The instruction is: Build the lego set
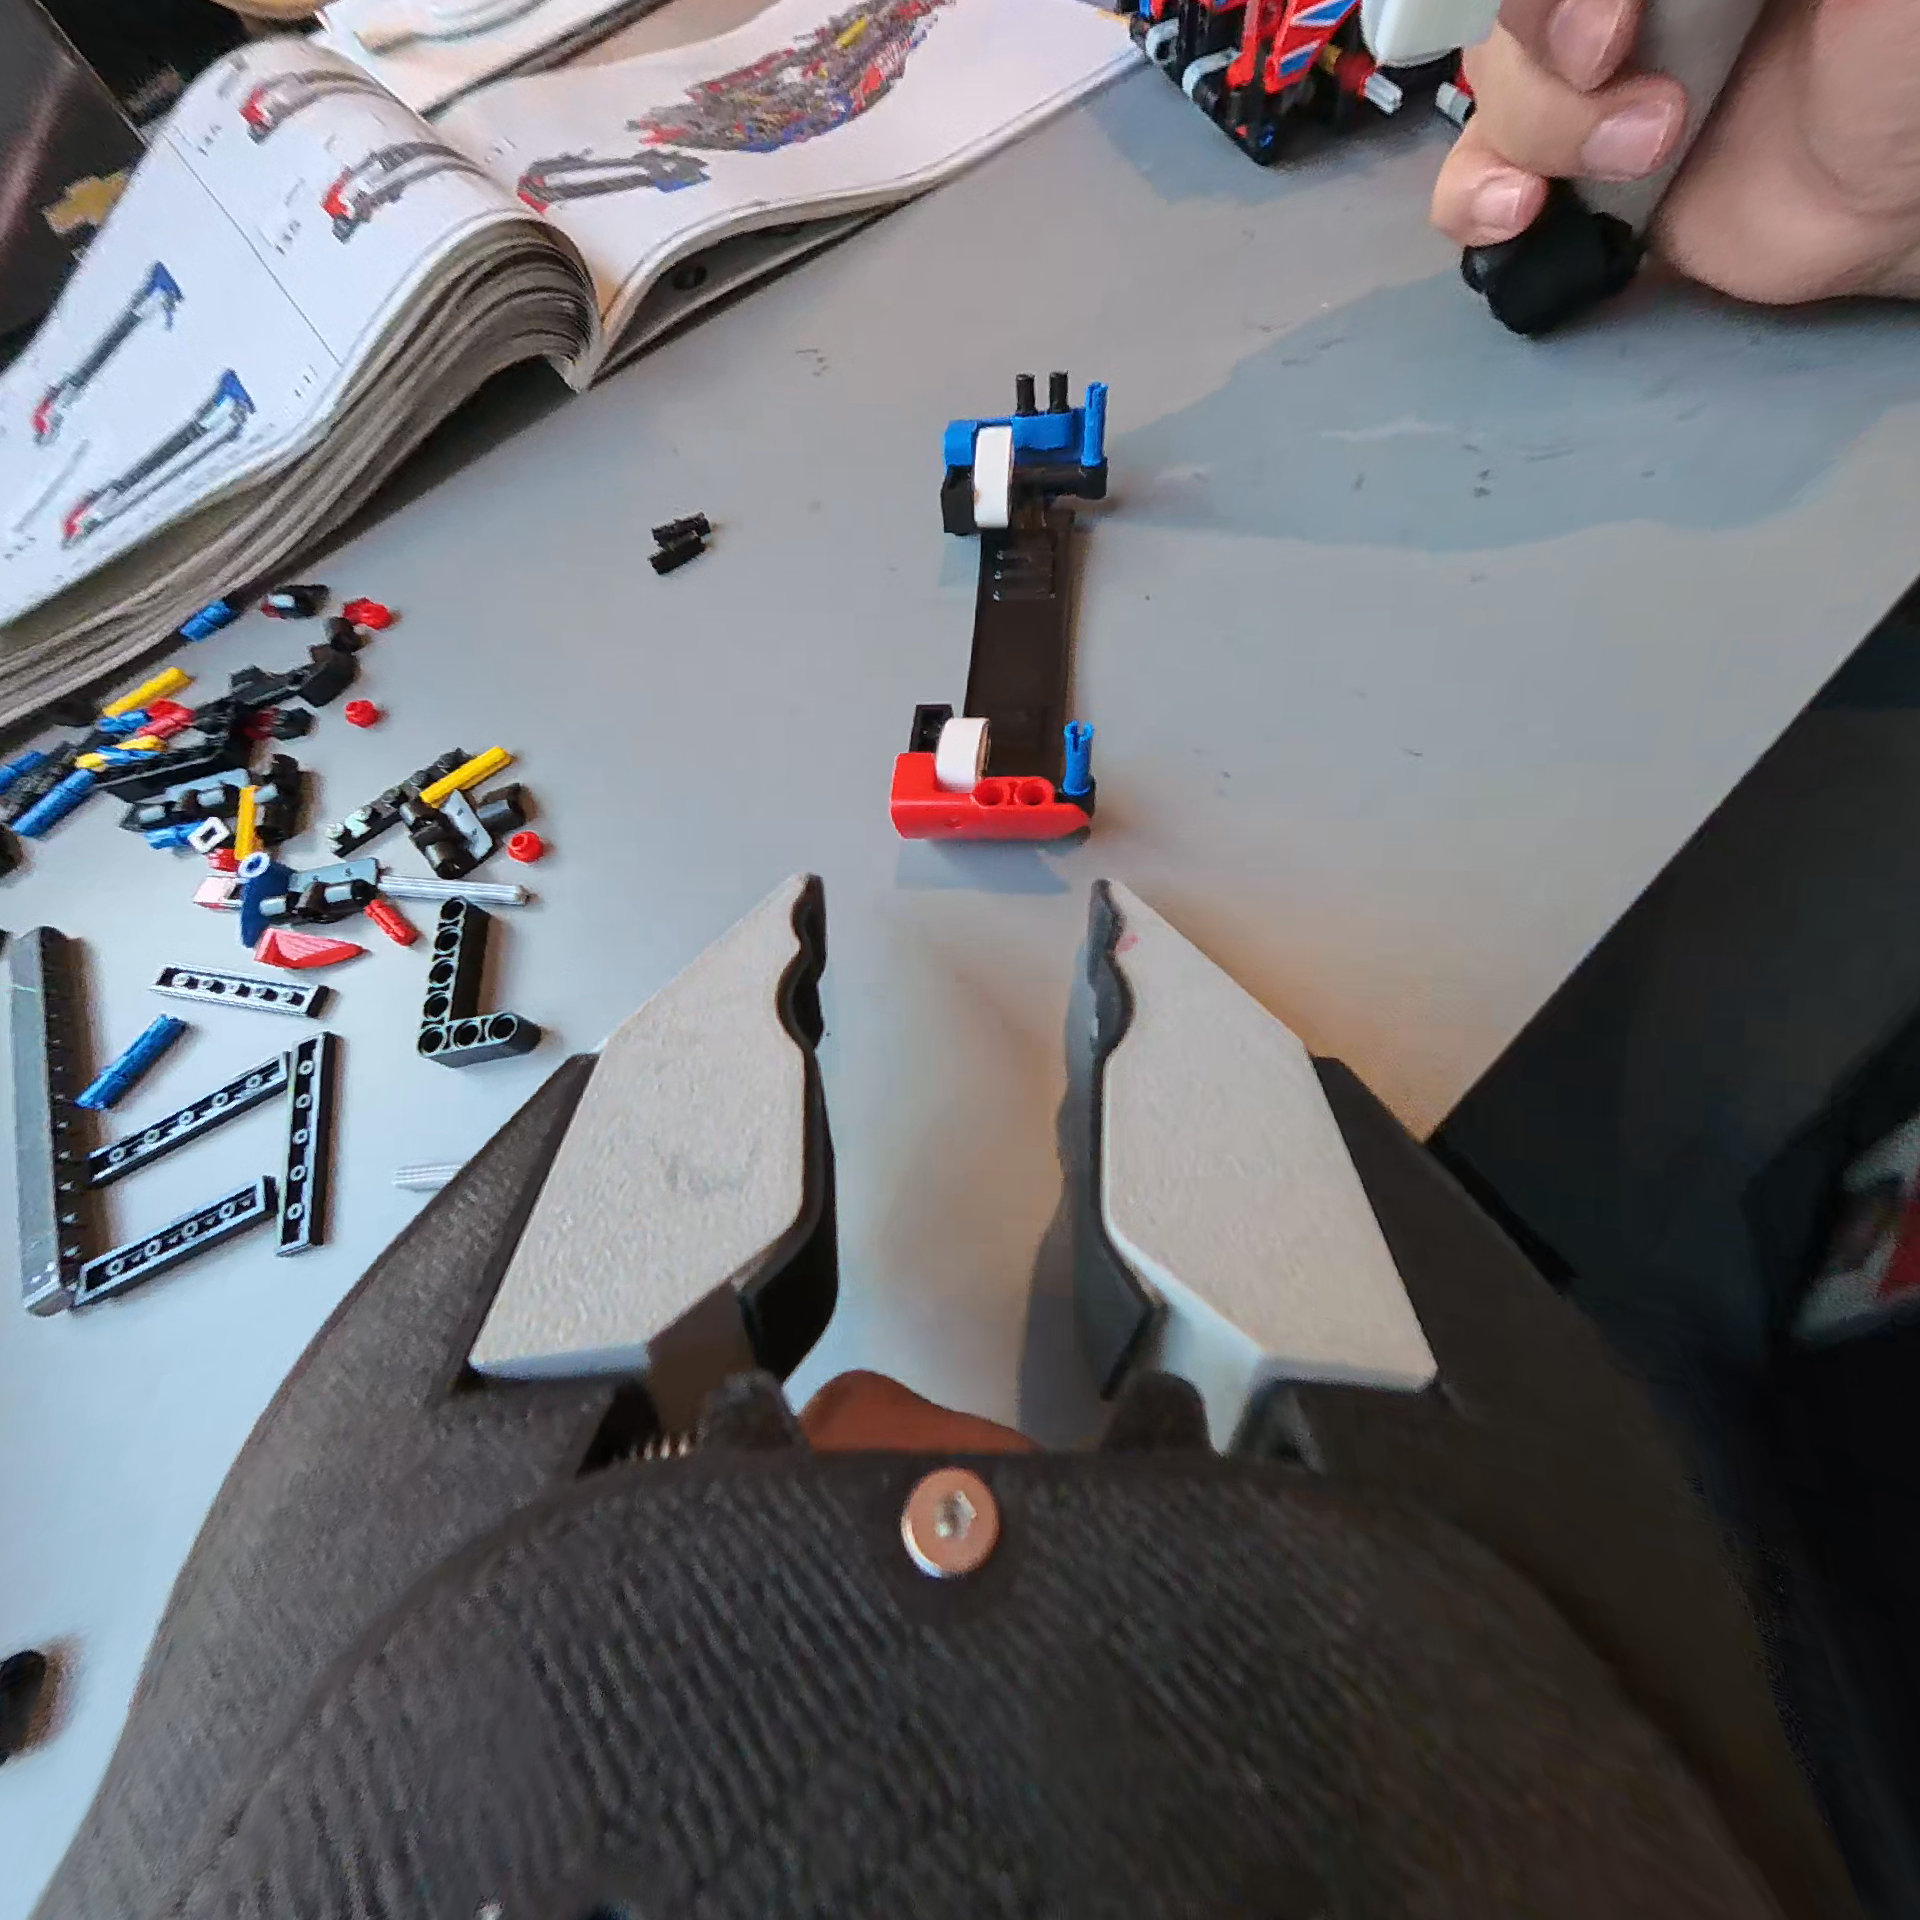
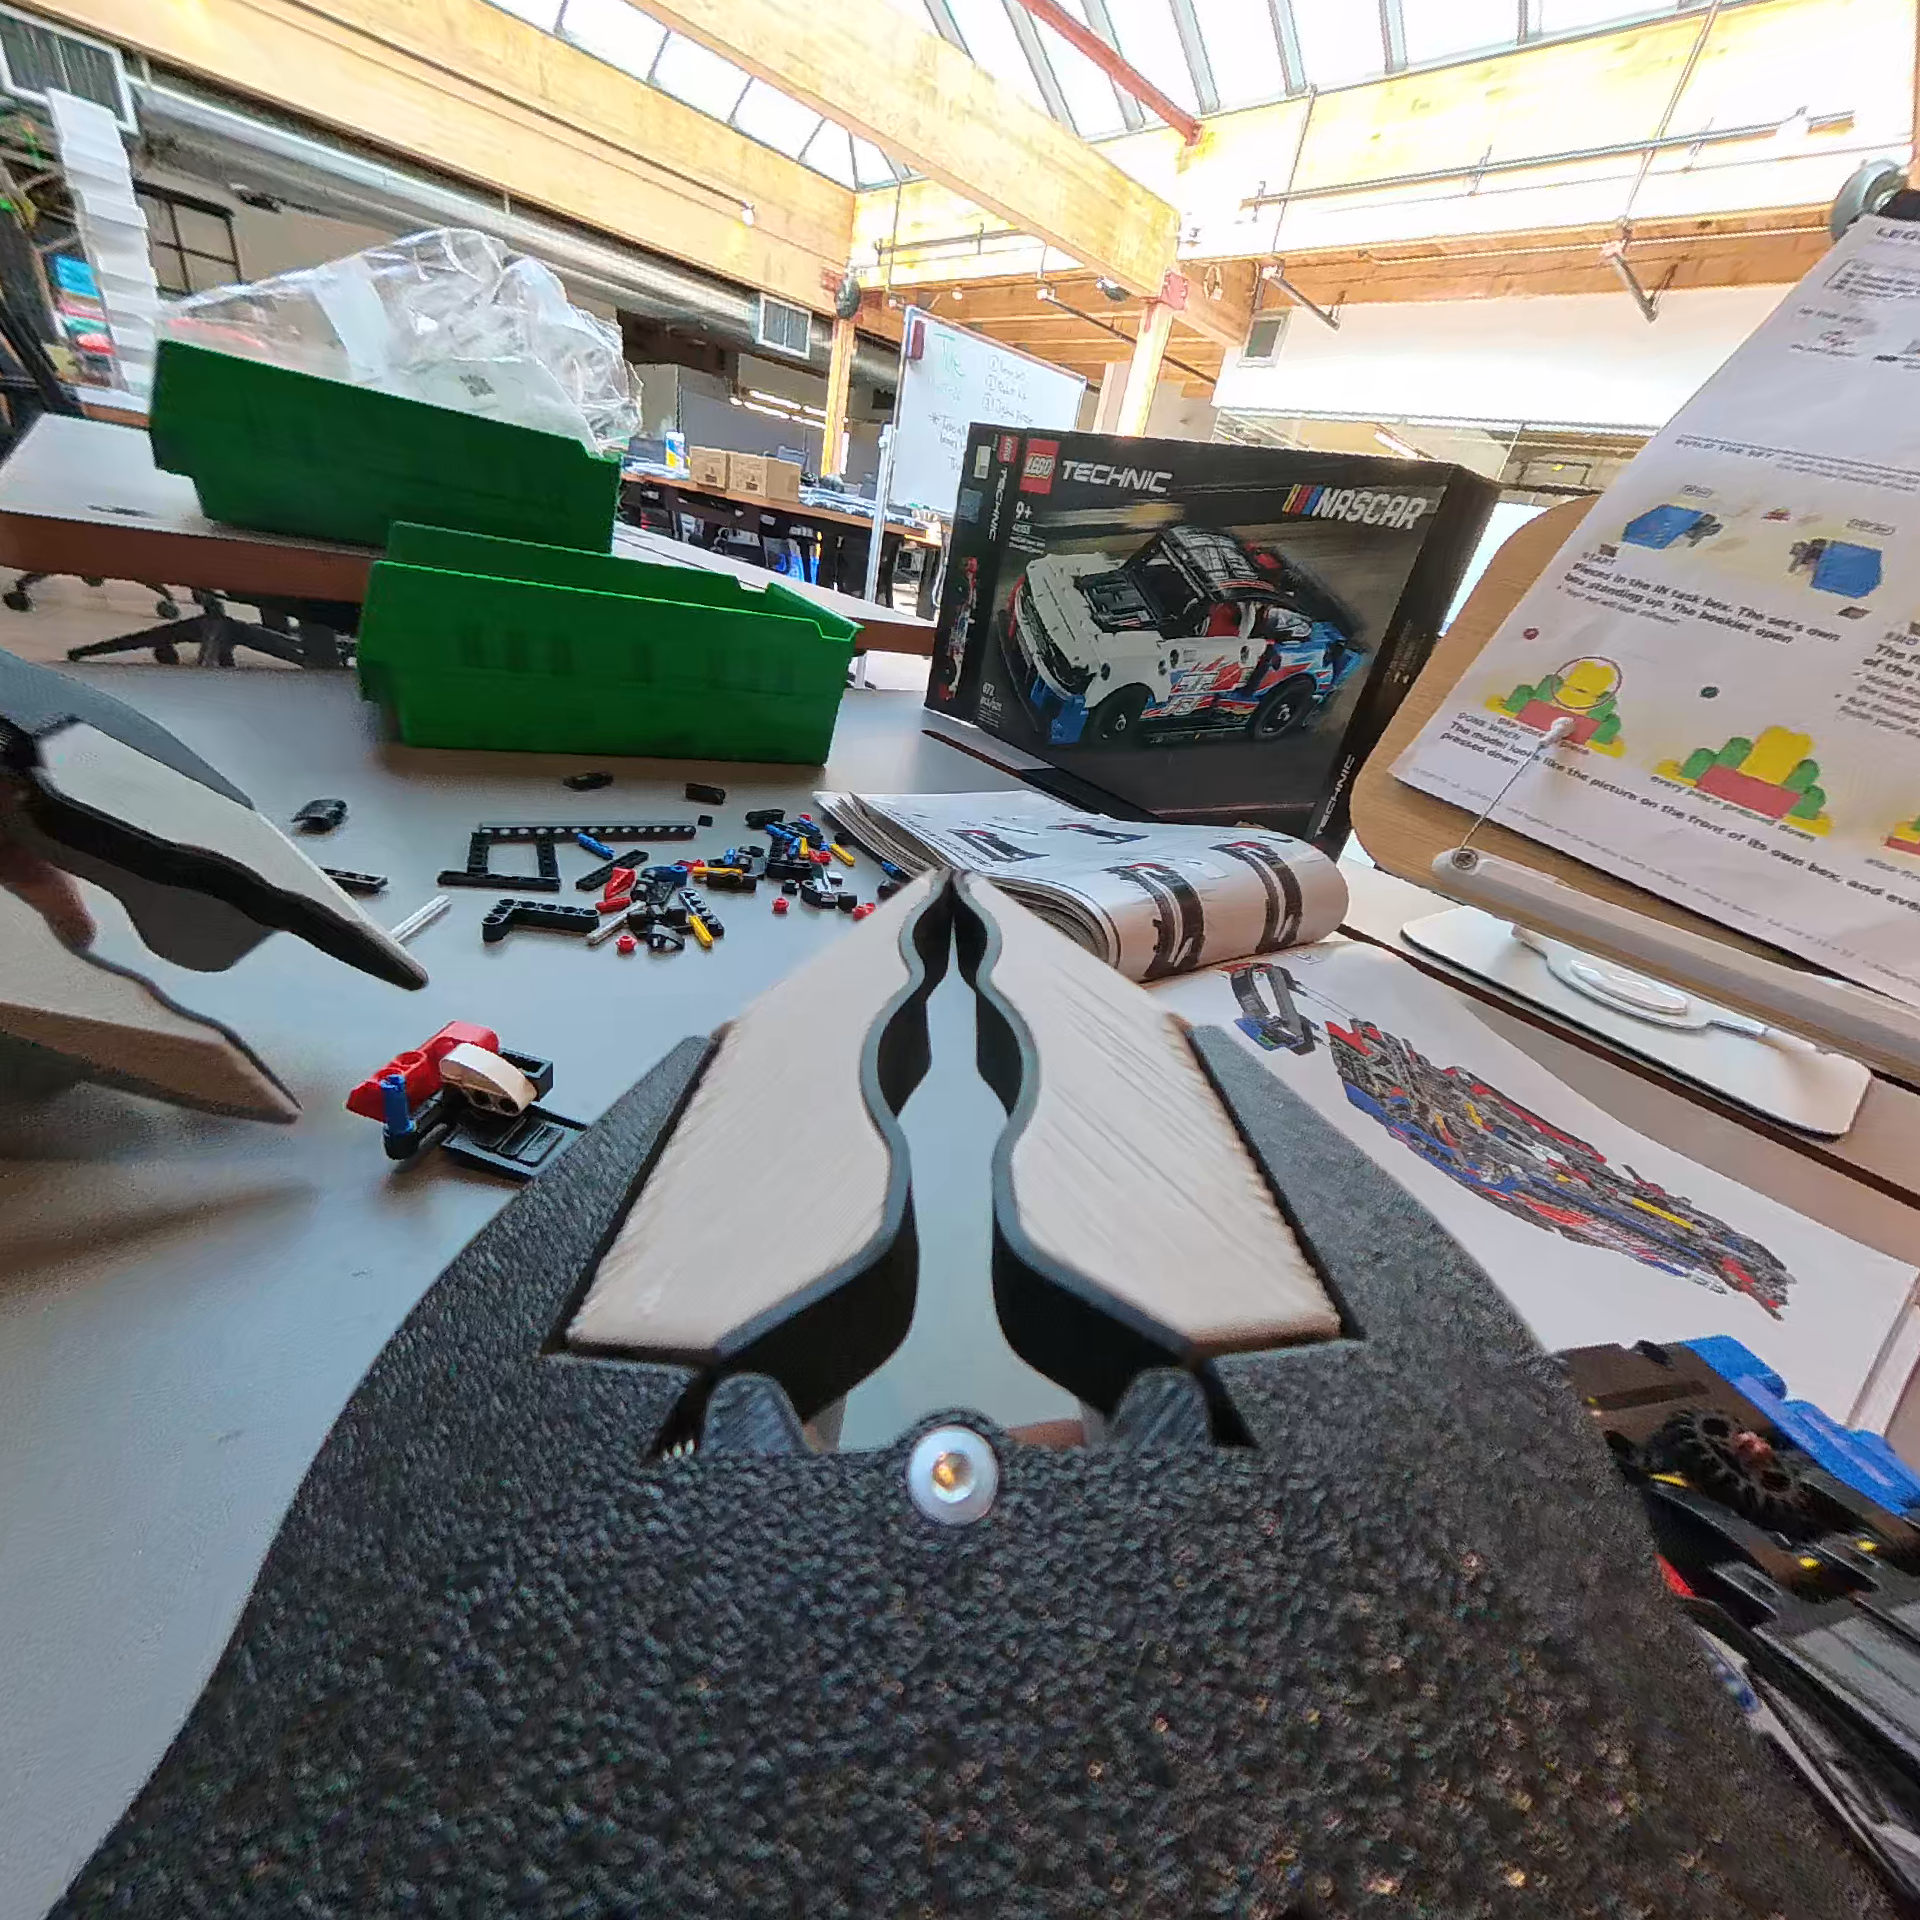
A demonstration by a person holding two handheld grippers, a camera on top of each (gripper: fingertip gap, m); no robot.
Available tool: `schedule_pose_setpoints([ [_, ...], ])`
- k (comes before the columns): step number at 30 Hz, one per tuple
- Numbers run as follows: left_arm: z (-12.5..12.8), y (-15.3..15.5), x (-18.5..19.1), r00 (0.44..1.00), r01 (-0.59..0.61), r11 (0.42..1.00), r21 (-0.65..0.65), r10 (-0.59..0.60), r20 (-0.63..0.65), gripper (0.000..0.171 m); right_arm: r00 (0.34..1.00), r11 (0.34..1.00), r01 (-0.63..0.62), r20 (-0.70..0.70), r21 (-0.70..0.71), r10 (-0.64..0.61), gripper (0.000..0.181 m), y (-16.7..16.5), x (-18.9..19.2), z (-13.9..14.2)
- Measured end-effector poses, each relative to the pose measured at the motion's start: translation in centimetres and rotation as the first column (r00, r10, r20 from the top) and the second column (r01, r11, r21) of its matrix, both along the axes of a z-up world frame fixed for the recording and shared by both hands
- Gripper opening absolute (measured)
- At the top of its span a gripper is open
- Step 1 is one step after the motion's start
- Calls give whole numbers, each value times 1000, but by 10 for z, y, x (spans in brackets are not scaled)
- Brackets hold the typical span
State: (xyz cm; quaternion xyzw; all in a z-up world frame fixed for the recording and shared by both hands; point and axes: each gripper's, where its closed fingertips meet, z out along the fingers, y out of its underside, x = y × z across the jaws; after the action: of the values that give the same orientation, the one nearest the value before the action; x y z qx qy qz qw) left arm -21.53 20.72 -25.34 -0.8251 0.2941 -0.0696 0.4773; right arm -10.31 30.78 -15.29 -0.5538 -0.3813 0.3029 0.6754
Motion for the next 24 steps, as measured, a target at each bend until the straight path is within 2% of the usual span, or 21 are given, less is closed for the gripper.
schedule_pose_setpoints([
  [6,7,2,-6,998,-61,995,84,62,-16,45,999,999,43,22,26,-43,0,2,2,-2],
  [9,6,1,-4,998,-44,995,91,48,-39,46,998,999,39,37,37,-41,0,1,-1,-3],
  [14,0,0,-2,998,-27,999,46,29,-49,55,998,997,52,45,54,-54,0,1,-4,-3],
  [18,0,0,-1,1000,-19,999,28,20,-21,55,998,998,42,55,46,-44,0,3,-9,-5],
  [22,-8,-6,9,996,75,997,-32,-77,-43,61,999,998,36,26,50,-37,0,8,-10,-1],
  [24,-12,-8,13,993,111,990,-87,-114,-29,59,999,998,36,7,52,-37,0,11,-10,1],
])
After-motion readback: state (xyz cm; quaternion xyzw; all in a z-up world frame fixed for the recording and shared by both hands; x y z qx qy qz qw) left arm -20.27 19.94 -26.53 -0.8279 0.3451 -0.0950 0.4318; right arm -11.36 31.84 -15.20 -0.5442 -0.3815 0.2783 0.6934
